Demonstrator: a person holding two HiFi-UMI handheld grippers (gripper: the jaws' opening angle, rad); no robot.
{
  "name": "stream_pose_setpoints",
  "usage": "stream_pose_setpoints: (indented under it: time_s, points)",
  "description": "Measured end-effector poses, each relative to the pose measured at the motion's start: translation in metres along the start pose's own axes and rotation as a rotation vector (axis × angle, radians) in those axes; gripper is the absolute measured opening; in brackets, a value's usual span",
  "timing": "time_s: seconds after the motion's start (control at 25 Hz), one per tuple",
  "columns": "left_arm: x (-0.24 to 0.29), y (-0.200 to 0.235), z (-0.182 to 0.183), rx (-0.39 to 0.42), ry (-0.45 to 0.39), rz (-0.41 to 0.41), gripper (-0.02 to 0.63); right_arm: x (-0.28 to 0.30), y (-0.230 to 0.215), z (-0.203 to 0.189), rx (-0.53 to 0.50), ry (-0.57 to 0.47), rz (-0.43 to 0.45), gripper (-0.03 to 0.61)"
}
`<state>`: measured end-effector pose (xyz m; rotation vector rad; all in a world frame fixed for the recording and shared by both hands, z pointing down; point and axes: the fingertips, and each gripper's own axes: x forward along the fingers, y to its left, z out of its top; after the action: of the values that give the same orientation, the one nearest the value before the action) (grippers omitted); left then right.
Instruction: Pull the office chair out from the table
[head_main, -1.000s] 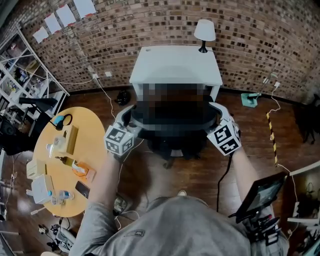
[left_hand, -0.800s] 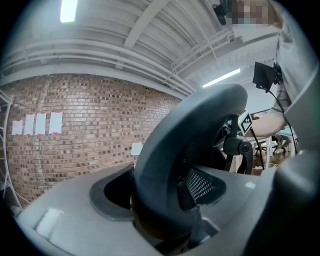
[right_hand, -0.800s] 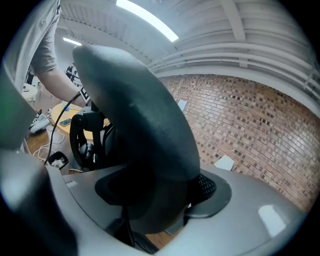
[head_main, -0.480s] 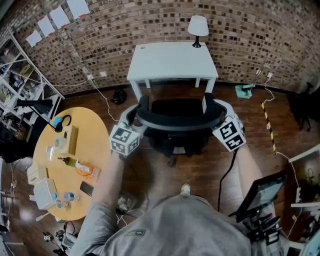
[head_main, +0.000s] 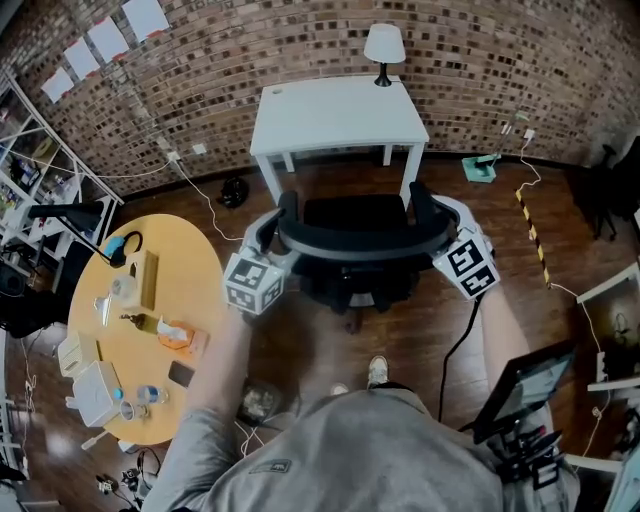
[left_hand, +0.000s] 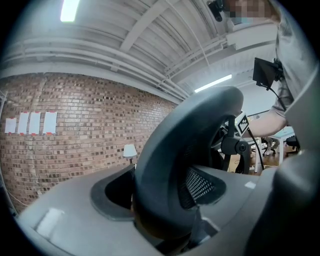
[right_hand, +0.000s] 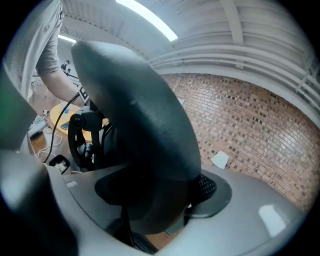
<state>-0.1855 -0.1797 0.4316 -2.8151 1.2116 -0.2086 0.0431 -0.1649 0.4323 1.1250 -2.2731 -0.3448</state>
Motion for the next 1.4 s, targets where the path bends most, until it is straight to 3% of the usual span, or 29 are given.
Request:
stream_pose_setpoints:
  time_s: [0.32, 0.88, 1.4]
  points:
    - [-0.022, -0.015, 0.002, -0.001, -0.022, -0.009, 0.304, -0.017, 0.016, 0.001, 0.006, 0.003, -0.001, 0.325]
    - [-0.027, -0.027, 0.004, -0.010, -0.006, 0.054, 0.304, -0.028, 0.021, -0.003, -0.019, -0.038, 0.016, 0.327]
    - [-0.042, -0.030, 0.005, -0.072, -0.048, 0.222, 0.322, -0.040, 0.018, -0.005, 0.018, -0.094, -0.043, 0.363]
